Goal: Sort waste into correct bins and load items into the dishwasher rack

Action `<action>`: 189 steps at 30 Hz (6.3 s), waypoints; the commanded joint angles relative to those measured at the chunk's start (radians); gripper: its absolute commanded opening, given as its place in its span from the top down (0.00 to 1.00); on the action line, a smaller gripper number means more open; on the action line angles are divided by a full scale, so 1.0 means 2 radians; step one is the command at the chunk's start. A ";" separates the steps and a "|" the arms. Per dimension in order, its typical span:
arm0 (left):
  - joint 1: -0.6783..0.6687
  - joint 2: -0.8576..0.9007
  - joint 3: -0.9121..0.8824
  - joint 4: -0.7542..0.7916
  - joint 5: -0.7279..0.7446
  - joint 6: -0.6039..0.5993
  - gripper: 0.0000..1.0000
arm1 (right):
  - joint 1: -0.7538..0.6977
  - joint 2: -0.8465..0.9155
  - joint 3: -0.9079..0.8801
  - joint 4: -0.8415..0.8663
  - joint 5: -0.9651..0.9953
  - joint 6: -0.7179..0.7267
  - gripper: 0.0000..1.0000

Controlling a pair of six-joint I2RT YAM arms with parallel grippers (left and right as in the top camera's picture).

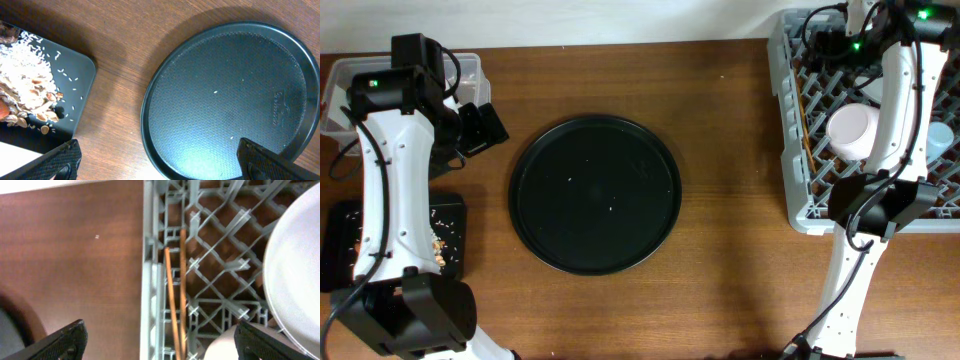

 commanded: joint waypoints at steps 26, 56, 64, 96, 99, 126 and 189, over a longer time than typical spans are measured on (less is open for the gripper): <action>-0.001 -0.001 -0.001 0.000 -0.005 -0.005 0.01 | -0.153 -0.014 -0.120 0.105 0.076 0.214 0.18; -0.001 -0.001 -0.001 0.000 -0.005 -0.005 0.01 | -0.130 -0.015 -0.117 0.090 0.105 0.239 0.90; -0.001 -0.001 -0.001 0.000 -0.005 -0.005 0.01 | -0.139 -0.015 0.020 0.050 0.132 0.183 0.96; -0.001 -0.001 -0.001 0.000 -0.005 -0.005 0.01 | -0.123 -0.015 -0.161 0.119 0.116 0.179 0.96; -0.001 -0.001 -0.001 0.000 -0.005 -0.005 0.01 | -0.123 -0.015 -0.132 0.108 0.119 0.179 0.96; -0.001 -0.001 -0.001 0.000 -0.005 -0.005 0.01 | -0.040 -0.011 0.001 0.165 0.354 -0.021 0.96; -0.001 -0.001 -0.001 0.000 -0.005 -0.005 0.01 | 0.017 -0.009 -0.078 0.274 0.390 -0.212 0.96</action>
